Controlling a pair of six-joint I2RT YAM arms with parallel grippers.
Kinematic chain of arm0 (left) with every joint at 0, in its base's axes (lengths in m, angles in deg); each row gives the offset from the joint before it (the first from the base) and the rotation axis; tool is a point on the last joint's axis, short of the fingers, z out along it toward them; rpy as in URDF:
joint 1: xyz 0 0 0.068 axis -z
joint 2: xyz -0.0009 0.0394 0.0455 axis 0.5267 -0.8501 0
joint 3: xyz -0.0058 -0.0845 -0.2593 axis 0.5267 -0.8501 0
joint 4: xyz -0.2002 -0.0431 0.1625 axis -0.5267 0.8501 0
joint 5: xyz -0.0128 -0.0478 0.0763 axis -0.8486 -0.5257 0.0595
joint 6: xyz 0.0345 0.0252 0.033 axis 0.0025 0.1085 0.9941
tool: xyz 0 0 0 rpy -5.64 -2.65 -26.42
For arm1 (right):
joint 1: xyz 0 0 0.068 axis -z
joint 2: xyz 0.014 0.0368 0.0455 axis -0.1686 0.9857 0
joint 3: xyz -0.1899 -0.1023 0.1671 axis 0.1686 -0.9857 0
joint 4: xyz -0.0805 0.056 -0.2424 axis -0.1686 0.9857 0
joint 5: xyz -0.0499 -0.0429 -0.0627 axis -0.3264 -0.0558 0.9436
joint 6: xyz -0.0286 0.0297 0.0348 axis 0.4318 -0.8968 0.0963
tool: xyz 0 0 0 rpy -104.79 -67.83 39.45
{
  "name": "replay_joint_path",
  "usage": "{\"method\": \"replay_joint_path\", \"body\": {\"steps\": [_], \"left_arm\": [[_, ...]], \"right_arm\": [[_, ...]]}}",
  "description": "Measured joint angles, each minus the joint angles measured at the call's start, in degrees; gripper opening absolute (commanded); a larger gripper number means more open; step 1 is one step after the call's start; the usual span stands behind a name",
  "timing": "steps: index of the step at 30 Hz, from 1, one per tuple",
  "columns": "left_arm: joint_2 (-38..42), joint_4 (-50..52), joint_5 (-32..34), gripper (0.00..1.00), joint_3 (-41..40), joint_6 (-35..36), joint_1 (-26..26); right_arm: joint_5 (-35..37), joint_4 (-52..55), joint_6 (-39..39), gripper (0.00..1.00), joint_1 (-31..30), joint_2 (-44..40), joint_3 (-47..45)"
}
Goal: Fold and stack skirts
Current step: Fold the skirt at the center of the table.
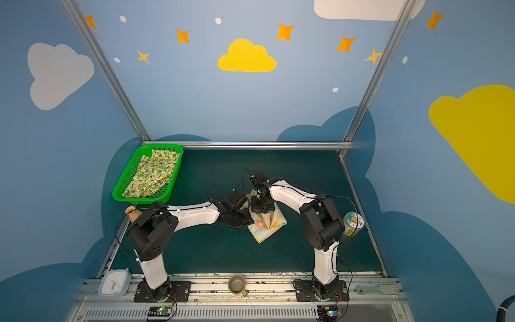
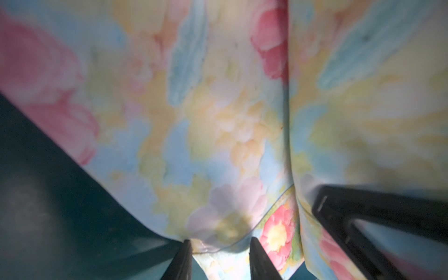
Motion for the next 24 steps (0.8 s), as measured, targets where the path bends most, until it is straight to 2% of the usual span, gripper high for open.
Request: {"method": "replay_joint_path", "body": {"steps": [24], "left_arm": [[1.46, -4.00, -0.07, 0.41, -3.26, -1.46, 0.00]], "right_arm": [[0.20, -2.86, -0.17, 0.00, 0.24, 1.55, -0.15]]}}
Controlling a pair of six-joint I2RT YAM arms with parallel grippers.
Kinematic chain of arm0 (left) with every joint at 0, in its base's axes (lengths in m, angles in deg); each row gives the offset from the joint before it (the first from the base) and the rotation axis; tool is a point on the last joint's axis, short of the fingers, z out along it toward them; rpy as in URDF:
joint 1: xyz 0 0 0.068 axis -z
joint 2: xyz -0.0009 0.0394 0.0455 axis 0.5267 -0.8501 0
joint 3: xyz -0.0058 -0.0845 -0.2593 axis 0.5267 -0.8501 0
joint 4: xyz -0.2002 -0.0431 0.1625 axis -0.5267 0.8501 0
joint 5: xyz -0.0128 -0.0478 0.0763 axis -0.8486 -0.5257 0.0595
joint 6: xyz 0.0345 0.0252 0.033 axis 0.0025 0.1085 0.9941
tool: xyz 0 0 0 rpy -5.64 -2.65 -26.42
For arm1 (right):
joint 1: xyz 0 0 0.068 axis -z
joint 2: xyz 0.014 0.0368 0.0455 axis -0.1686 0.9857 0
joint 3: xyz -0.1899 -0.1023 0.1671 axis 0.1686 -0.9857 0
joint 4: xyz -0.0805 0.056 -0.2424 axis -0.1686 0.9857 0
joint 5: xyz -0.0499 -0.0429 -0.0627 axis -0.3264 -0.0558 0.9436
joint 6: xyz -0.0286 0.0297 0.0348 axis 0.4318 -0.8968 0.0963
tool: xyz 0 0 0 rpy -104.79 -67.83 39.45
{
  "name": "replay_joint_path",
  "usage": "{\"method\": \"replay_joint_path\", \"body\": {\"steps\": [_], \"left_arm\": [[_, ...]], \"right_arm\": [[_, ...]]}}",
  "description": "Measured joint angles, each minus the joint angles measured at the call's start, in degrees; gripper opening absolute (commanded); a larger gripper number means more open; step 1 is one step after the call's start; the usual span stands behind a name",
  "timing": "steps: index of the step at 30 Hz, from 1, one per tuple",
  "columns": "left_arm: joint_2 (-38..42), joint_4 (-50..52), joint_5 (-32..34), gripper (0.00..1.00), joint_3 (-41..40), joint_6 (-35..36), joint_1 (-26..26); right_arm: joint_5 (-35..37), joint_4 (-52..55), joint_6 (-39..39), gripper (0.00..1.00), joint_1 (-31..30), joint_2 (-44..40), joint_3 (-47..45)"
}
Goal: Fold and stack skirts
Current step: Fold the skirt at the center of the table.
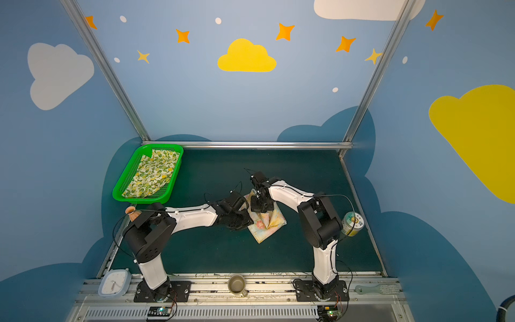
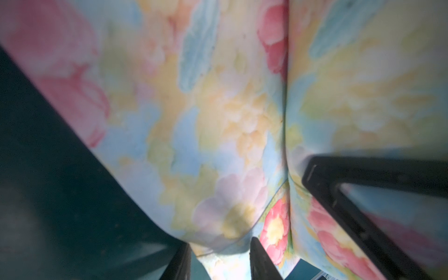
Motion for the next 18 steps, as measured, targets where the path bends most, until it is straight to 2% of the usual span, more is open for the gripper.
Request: {"method": "replay_joint_path", "body": {"steps": [18], "left_arm": [[0.76, -1.07, 0.11, 0.41, -1.16, -0.26, 0.02]], "right_arm": [[1.51, -0.46, -0.11, 0.00, 0.26, -0.13, -0.22]]}}
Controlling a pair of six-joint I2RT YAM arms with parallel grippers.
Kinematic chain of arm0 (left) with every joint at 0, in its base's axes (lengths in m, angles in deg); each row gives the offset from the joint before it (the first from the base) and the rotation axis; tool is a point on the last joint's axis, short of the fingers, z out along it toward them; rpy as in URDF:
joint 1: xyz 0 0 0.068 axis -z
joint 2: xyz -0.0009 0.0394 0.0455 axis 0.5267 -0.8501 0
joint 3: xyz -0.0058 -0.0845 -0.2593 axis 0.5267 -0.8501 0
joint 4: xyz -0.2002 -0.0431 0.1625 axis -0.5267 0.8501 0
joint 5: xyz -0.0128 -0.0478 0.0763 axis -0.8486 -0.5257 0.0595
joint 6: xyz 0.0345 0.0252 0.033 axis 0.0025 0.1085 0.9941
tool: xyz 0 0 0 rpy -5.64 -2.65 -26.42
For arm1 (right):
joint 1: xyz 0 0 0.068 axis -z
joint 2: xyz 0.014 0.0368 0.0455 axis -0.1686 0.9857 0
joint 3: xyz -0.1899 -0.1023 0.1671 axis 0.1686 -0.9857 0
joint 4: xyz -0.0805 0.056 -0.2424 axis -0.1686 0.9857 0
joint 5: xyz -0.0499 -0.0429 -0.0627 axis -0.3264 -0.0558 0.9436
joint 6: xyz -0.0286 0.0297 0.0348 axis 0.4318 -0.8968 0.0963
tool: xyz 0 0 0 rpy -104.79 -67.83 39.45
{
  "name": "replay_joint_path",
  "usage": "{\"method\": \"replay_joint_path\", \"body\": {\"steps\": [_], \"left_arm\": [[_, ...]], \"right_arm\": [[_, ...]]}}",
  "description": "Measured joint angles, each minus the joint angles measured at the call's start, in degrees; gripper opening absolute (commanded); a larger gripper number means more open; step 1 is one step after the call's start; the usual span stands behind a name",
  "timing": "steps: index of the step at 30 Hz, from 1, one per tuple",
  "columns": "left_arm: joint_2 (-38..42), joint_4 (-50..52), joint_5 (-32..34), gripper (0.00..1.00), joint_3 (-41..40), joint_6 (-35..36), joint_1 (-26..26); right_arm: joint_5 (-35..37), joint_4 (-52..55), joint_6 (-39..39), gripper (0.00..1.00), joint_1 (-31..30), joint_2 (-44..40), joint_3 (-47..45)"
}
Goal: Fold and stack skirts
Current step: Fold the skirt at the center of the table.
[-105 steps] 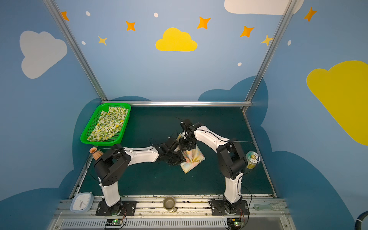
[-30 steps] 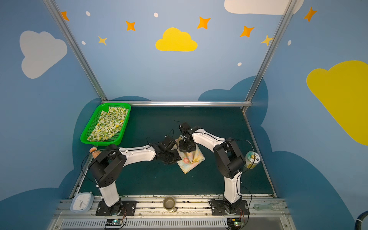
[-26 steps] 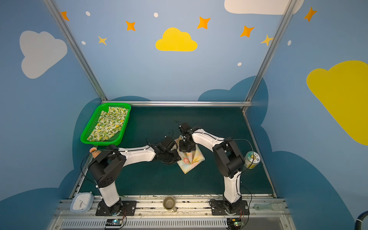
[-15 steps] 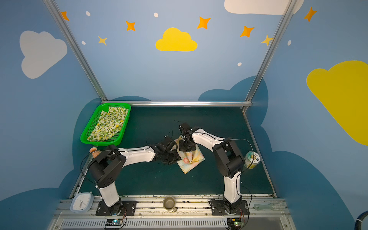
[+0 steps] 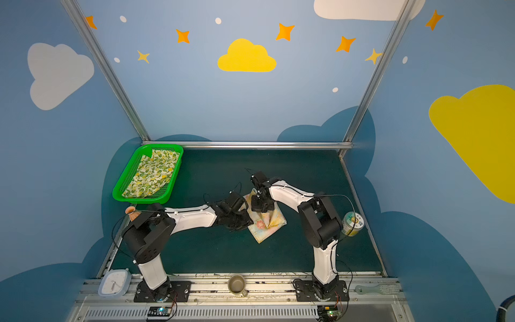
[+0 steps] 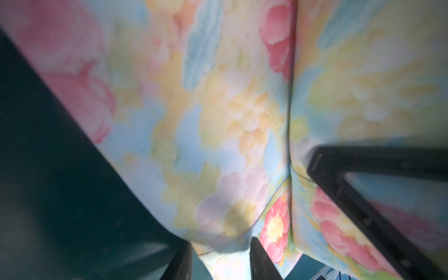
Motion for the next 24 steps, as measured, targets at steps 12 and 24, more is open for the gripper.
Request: {"method": "replay_joint_path", "body": {"steps": [12, 24], "left_arm": [[9.94, 0.00, 0.96, 0.42, -4.55, -1.11, -2.64], [21.38, 3.08, 5.25, 0.45, -11.23, -1.22, -8.63]], "right_arm": [[-2.05, -2.60, -0.52, 0.19, -0.02, 1.57, -1.20], [-2.78, -3.74, -0.92, 0.39, -1.31, 1.49, -1.79]]}}
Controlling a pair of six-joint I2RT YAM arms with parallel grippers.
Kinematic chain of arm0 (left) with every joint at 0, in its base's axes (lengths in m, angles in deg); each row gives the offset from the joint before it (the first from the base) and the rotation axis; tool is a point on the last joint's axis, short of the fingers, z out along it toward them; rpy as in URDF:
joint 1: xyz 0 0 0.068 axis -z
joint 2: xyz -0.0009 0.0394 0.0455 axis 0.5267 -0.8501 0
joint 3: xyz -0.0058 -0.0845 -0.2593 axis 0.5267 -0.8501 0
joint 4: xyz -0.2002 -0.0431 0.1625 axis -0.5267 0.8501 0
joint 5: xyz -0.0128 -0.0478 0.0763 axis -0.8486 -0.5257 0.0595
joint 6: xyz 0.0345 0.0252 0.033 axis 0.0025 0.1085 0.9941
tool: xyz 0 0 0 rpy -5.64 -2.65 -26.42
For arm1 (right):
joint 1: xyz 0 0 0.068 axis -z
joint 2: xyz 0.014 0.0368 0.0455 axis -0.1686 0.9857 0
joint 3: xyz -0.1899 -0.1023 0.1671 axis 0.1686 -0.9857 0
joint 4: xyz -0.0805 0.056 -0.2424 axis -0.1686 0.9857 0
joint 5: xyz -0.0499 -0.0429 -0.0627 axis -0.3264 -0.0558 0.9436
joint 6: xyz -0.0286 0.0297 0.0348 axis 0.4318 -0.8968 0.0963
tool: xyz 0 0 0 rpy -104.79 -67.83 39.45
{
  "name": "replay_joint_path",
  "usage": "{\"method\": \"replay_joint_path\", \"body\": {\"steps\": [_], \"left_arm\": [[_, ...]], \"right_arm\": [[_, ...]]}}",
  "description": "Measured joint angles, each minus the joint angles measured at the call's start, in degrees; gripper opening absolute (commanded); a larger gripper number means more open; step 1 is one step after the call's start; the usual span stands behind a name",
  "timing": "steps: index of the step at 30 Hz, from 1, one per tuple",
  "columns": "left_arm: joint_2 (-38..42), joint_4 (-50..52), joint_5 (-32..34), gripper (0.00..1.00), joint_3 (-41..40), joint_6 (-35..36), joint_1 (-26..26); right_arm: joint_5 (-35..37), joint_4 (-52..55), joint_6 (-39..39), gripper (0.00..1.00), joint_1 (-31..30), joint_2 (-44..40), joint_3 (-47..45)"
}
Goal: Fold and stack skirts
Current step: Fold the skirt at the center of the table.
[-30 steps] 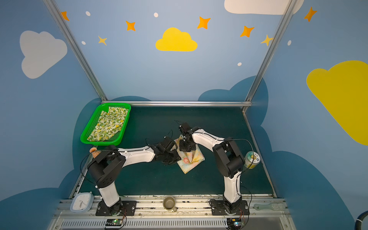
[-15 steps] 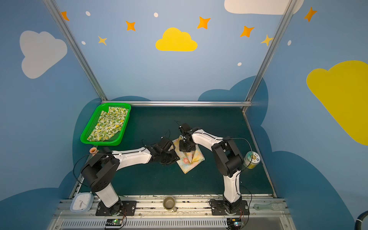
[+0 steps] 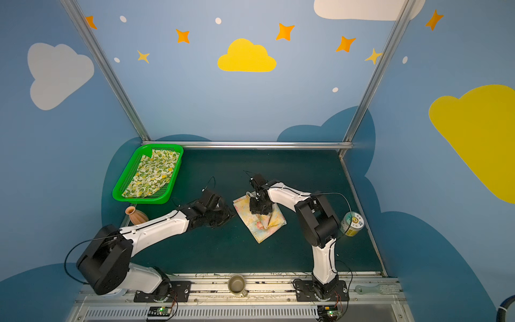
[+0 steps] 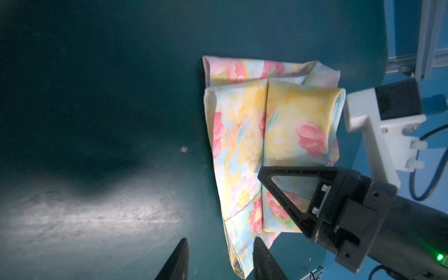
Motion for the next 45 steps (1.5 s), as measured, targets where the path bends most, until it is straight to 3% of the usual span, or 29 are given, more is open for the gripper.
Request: {"method": "replay_joint_path", "body": {"steps": [12, 24, 36, 40, 45], "left_arm": [[2.25, 1.01, 1.38, 0.46, -1.44, 0.33, -1.20], [2.23, 1.03, 1.36, 0.46, -1.44, 1.22, -1.84], [0.79, 1.49, 1.18, 0.47, -0.63, 2.47, -1.95], [-0.37, 2.08, 0.70, 0.55, 0.74, 3.65, -1.95], [-4.63, 2.10, -1.16, 0.64, 4.68, 5.51, -1.95]], "right_arm": [[0.07, 1.95, -0.39, 0.55, -2.73, -0.81, 0.00], [-0.07, 4.87, -1.07, 0.63, -3.28, -4.00, 0.00], [-1.44, 6.34, -1.46, 0.64, -3.76, -7.91, -0.44], [-2.16, 6.45, -1.44, 0.62, -3.82, -10.58, -2.12], [-3.15, 6.60, -0.94, 0.51, -3.93, -13.38, -5.55]]}}
